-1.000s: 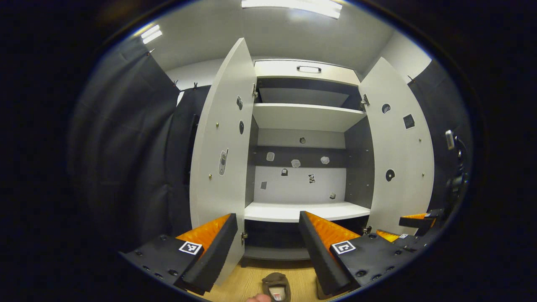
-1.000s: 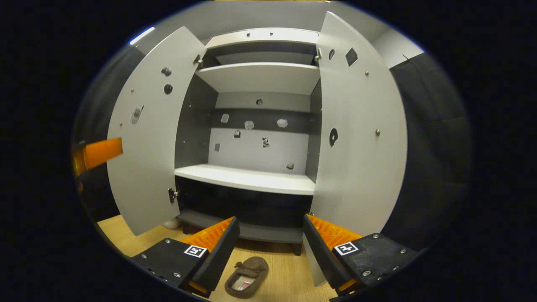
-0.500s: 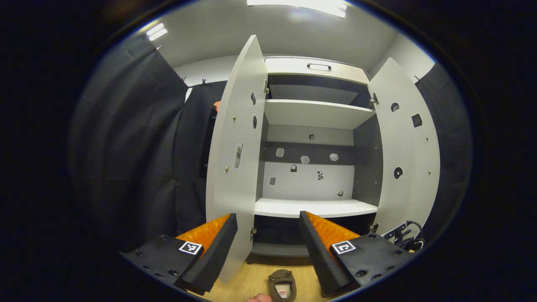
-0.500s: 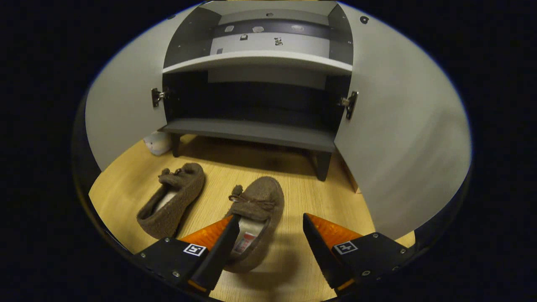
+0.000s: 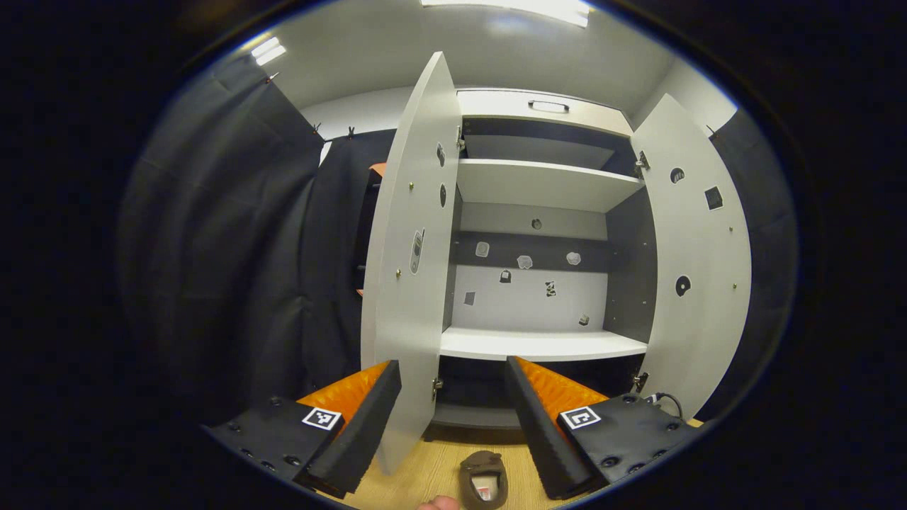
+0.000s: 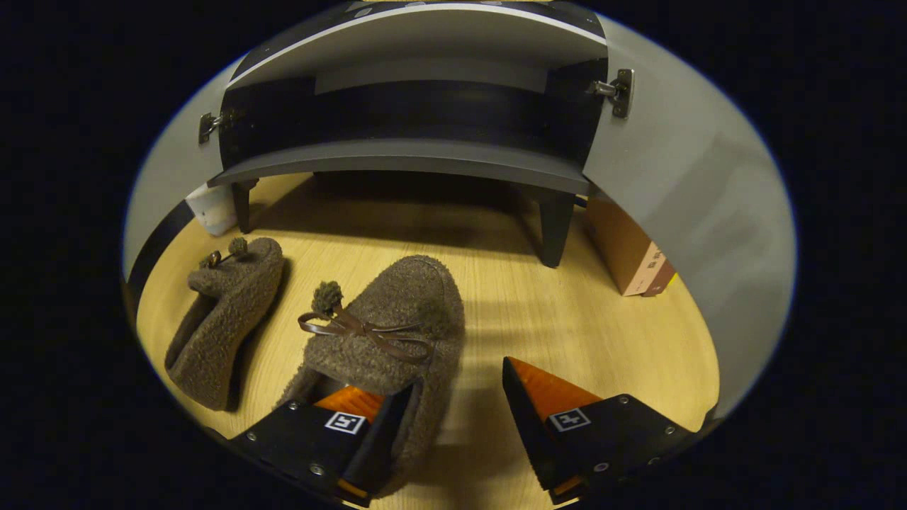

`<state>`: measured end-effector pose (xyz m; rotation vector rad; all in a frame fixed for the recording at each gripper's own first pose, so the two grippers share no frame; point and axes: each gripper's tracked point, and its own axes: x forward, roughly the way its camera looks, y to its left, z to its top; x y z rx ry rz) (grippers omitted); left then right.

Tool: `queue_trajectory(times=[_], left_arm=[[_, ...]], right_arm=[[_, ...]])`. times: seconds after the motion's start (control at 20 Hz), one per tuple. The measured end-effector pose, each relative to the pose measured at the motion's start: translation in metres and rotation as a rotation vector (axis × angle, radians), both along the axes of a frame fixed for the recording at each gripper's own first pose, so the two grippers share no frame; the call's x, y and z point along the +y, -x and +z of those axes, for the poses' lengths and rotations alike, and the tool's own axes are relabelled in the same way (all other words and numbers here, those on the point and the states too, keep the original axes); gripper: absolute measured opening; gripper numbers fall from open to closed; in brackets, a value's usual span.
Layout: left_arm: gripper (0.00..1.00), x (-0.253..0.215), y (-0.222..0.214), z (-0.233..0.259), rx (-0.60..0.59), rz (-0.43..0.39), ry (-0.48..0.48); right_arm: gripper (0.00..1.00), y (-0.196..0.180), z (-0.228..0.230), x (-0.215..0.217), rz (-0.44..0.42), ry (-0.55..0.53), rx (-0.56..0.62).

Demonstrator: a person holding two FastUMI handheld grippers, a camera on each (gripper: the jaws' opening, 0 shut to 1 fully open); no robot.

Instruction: Grab one shoe with the right hand and put it into the shoe cabinet, grab the other shoe with the left hand and put it into the shoe cabinet; then close the right door with the right hand and the left door with the left hand.

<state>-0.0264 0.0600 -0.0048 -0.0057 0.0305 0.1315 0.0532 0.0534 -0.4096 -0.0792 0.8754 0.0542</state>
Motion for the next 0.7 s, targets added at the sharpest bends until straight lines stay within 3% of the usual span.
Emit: queue_trajectory(times=[0.15, 0.3, 0.35, 0.4, 0.7], left_arm=[[0.99, 0.002, 0.000, -0.001, 0.000, 0.008, 0.000], [0.96, 0.001, 0.000, 0.000, -0.009, 0.008, -0.001], [0.96, -0.001, -0.001, 0.000, -0.011, 0.003, -0.006], [0.96, -0.003, -0.002, -0.001, -0.012, -0.002, -0.012], [0.96, -0.017, -0.005, -0.006, -0.009, -0.037, -0.019]], right_arm=[[0.59, -0.003, -0.006, 0.007, 0.060, -0.017, -0.019], [0.20, -0.006, -0.003, 0.005, 0.078, -0.003, -0.055], [0.18, -0.005, -0.001, 0.005, 0.070, -0.009, -0.063], [0.06, -0.003, 0.003, 0.010, 0.075, -0.023, -0.072], [0.05, 0.017, 0.090, 0.025, 0.102, -0.074, -0.257]])
